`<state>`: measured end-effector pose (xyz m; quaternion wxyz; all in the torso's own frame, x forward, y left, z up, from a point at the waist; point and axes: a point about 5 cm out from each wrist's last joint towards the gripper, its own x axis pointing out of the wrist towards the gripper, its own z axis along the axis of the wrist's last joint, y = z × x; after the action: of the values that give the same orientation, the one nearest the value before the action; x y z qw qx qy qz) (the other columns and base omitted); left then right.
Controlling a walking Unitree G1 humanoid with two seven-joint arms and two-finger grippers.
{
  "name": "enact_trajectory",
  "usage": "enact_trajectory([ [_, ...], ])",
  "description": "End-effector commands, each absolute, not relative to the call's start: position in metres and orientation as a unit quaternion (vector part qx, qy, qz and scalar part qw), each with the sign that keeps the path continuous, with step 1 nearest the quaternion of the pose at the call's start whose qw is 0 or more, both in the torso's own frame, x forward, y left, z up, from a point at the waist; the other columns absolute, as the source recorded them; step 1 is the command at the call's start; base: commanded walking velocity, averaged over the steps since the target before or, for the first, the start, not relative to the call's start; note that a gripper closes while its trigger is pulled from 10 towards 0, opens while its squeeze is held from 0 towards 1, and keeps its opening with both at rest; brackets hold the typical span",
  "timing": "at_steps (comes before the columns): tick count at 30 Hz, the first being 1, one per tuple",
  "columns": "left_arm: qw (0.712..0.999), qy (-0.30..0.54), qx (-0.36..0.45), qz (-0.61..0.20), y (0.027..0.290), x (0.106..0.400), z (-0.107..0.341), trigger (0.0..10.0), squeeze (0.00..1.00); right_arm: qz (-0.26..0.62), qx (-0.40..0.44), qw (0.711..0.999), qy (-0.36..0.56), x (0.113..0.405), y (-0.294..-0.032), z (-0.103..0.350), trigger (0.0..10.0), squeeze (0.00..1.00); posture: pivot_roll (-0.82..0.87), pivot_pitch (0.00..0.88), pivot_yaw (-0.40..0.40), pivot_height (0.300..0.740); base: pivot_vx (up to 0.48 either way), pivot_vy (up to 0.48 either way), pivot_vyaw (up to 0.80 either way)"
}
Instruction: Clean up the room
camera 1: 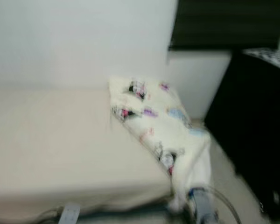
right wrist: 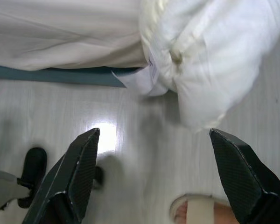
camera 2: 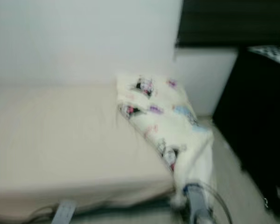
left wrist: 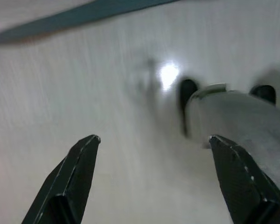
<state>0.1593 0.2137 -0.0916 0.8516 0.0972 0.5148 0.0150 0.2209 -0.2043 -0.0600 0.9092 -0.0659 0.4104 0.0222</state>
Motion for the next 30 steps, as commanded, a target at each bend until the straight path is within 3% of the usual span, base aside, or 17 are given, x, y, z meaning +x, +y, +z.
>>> enact_trajectory([
  [1, 0.854, 0.512, 0.091, 0.016, 0.210, 0.160, -0.092, 10.0, 0.00, 0.016, -0.078, 0.907, 0.415, 0.220, -0.211, -0.060, 10.0, 0.00, 0.03, 0.005, -0.048, 0.724, 0.000, 0.000, 0.78],
  [12, 0.856, 0.509, 0.087, 0.009, 0.210, 0.162, -0.091, 10.0, 0.00, -0.006, -0.093, 0.906, 0.413, 0.222, -0.217, -0.058, 10.0, 0.00, 0.03, 0.003, -0.052, 0.724, 0.000, 0.000, 0.74],
  [17, 0.856, 0.509, 0.092, 0.000, 0.213, 0.162, -0.090, 10.0, 0.00, -0.016, -0.099, 0.905, 0.415, 0.223, -0.218, -0.057, 10.0, 0.00, 0.03, 0.000, -0.053, 0.724, 0.000, 0.000, 0.00],
  [30, 0.859, 0.504, 0.087, -0.012, 0.196, 0.168, -0.091, 10.0, 0.00, -0.026, -0.096, 0.902, 0.419, 0.221, -0.219, -0.058, 10.0, 0.00, 0.03, 0.000, -0.055, 0.724, 0.401, 0.000, 0.00],
])
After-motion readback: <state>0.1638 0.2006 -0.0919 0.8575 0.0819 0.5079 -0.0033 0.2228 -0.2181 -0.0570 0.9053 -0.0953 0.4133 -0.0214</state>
